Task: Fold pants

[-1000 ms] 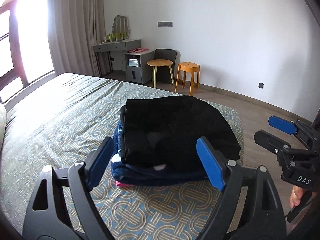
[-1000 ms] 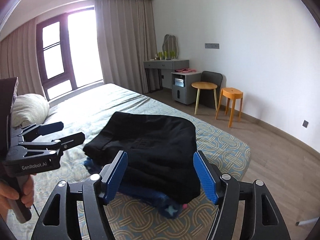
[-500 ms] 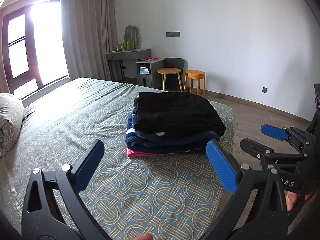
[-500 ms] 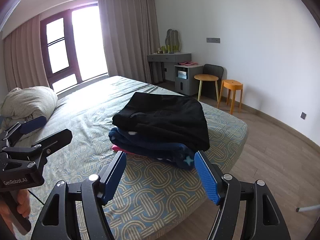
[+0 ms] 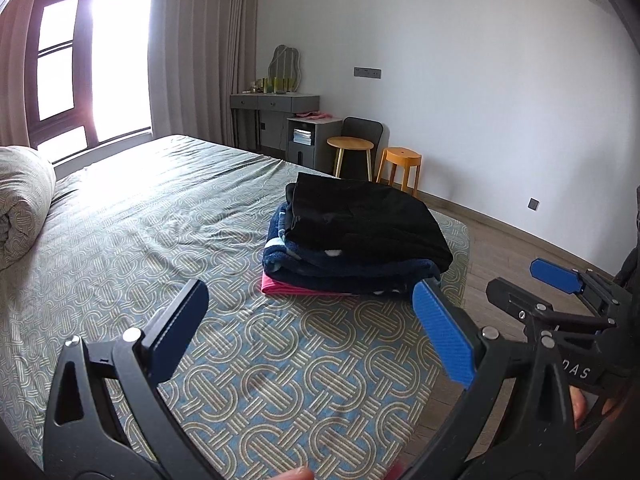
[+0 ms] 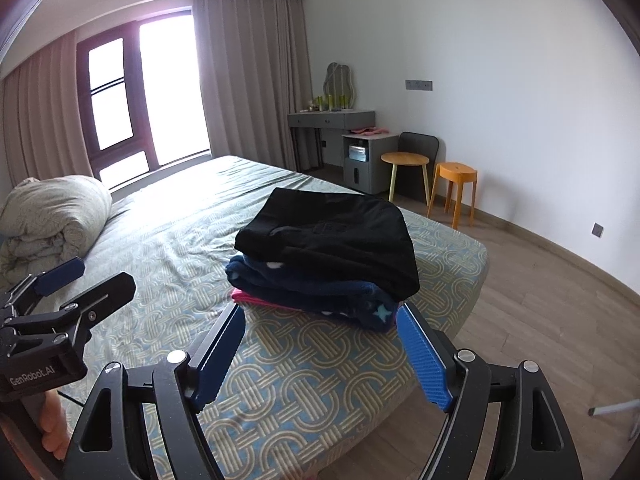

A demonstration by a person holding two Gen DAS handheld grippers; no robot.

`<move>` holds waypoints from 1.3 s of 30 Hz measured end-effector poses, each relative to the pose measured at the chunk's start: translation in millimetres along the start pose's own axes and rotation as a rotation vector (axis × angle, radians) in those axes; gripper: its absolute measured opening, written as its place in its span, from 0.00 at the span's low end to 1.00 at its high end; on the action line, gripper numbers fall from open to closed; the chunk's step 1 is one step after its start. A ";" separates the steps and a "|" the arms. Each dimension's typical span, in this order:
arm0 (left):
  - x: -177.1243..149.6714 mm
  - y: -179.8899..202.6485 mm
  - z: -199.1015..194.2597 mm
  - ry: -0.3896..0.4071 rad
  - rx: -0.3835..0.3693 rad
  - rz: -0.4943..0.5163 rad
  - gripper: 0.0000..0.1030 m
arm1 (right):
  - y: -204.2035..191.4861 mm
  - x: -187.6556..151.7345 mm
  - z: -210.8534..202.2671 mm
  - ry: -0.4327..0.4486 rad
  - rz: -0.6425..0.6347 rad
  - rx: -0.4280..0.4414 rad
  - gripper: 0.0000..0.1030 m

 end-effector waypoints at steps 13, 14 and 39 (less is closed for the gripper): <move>-5.1 -2.4 7.7 -0.017 0.060 0.005 0.99 | -0.6 -7.0 9.1 -0.014 -0.010 0.002 0.78; -5.1 -1.5 8.4 -0.018 0.060 0.007 0.99 | 0.3 -7.6 9.3 -0.015 -0.006 0.002 0.78; -4.6 15.9 11.1 -0.026 0.065 0.058 0.99 | 6.8 -10.5 10.4 -0.024 0.019 0.011 0.78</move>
Point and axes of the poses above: each gripper's, at about its wrist camera, not at the fingertips, and z roughly the way its jaws point, y to its right, x to its top, the point moved 8 cm from there along z, roughly the way its jaws point, and after that the axes turned 15 degrees about -x, right-handed, at the moved point
